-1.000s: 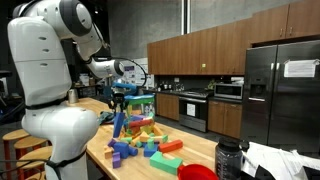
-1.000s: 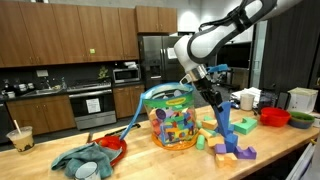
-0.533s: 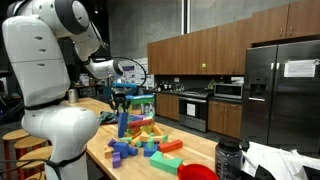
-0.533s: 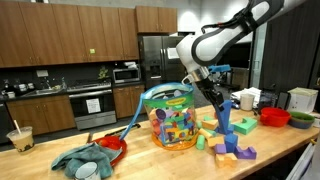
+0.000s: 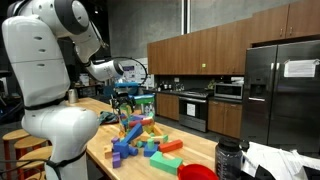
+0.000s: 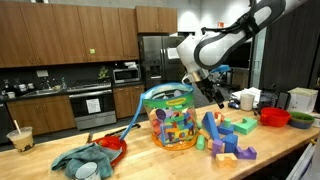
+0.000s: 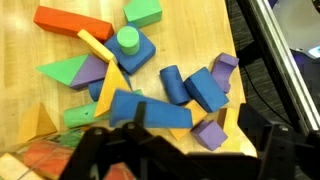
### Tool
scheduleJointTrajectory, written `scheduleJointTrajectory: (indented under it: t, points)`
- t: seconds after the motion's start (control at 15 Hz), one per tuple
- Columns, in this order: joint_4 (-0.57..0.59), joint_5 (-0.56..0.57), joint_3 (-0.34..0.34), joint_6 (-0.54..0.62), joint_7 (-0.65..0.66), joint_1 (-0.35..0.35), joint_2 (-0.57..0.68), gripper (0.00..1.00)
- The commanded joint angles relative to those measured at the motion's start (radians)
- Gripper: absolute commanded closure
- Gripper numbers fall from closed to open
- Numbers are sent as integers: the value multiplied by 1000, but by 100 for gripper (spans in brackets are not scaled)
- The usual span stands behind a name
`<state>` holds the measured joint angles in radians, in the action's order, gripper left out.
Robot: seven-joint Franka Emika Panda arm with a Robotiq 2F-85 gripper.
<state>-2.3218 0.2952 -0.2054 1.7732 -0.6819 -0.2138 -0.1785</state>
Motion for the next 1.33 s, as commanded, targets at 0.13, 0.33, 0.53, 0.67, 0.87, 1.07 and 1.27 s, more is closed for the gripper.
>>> scheduleJointTrajectory:
  t: [0.13,0.33,0.53,0.67,0.87,1.07,1.27]
  points:
    - [13,12,29,47,0,2,-15,0]
    - [61,-28,42,74,-17,1,-3,0]
    - [115,-41,50,70,-44,4,10,0]
    - [145,-39,55,59,-65,6,17,0]
    - [172,-37,61,63,-88,10,22,0]
    - [159,-27,53,69,-67,8,16,0]
    - [165,-28,54,69,-72,8,22,0]
